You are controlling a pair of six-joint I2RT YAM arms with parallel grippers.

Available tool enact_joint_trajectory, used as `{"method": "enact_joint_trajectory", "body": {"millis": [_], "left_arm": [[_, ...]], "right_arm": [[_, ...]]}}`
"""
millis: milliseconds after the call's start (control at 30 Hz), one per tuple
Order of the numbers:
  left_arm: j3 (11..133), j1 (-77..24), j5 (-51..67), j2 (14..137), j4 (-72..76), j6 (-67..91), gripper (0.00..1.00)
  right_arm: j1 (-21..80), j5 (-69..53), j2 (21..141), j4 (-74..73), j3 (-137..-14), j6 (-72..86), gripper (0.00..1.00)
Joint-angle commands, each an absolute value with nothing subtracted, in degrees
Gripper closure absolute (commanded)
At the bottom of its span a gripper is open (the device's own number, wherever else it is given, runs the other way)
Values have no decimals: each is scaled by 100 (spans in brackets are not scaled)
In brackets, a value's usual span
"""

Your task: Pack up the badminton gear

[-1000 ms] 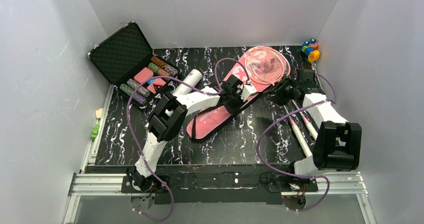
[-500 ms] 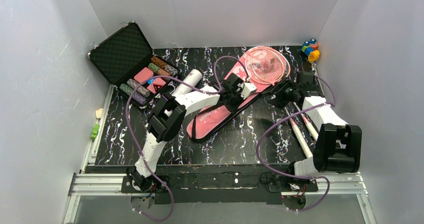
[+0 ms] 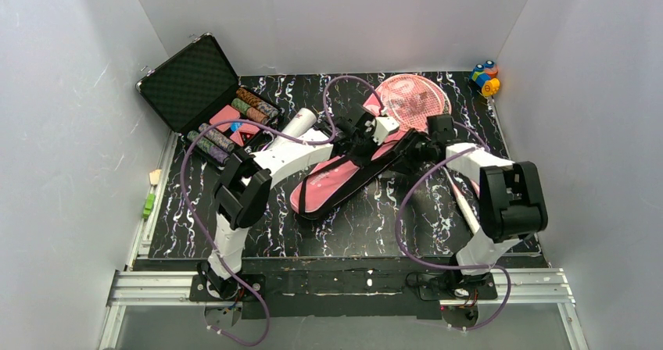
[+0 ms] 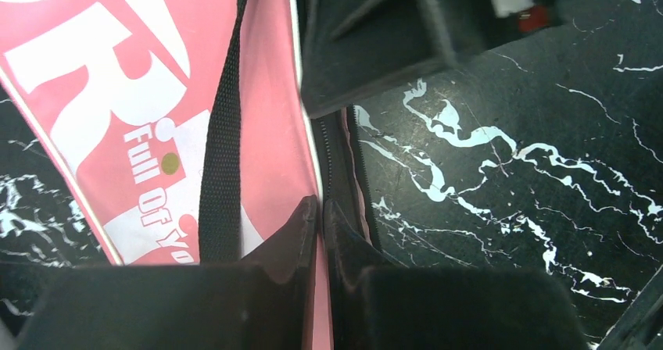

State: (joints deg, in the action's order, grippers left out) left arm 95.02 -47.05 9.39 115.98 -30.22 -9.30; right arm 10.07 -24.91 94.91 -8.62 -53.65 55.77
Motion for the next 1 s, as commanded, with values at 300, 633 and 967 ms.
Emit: {"method": "enact_joint_trajectory", "body": {"millis": [300, 633, 967], "left_arm": [[9114, -4706, 1078, 10738, -3094, -836, 100], [9099, -4828, 870, 10852, -2983, -847, 43], [8935, -5179, -380, 10879, -2367, -1591, 18]], "right_arm": [[1260, -2387, 10256, 141, -6151, 6388, 75], [1351, -2048, 9779, -213, -6028, 6123, 99], [1405, -2000, 9576, -455, -6071, 6003, 99]]}}
